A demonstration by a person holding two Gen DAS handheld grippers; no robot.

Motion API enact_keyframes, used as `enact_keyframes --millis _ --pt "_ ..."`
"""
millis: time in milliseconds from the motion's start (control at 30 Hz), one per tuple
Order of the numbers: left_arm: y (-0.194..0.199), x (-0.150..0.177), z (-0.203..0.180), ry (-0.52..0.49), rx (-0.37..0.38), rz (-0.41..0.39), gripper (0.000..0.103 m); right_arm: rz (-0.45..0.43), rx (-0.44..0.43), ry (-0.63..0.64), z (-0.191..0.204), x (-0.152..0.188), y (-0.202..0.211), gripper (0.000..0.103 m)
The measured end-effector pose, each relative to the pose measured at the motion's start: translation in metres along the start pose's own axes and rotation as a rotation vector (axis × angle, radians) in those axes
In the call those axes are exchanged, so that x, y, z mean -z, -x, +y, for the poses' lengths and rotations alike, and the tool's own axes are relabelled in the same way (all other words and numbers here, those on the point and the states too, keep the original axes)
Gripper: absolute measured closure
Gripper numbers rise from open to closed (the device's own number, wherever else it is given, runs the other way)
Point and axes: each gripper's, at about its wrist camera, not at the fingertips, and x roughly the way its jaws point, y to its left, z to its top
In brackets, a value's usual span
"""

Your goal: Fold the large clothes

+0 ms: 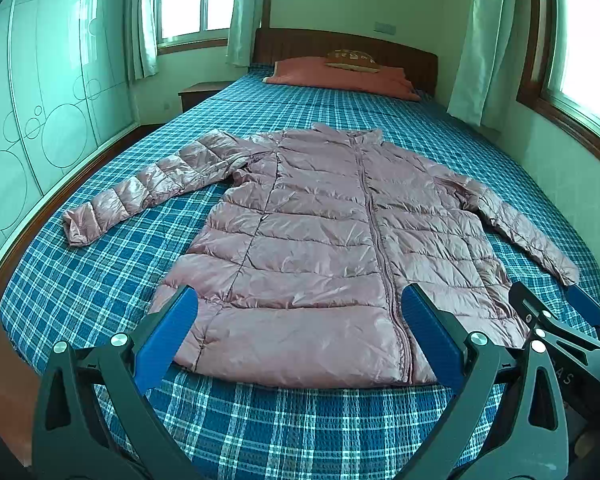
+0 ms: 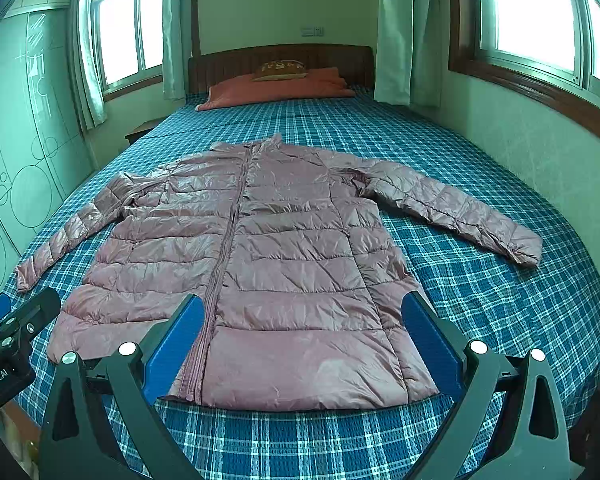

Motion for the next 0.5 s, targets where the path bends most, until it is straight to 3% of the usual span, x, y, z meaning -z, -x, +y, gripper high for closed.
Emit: enact_keyframes --millis 500 --pt "-0.0001 0.0006 0.0001 -0.001 0.0 0.002 0.002 0.0 0.0 0.0 0.0004 -0.001 0.0008 0.005"
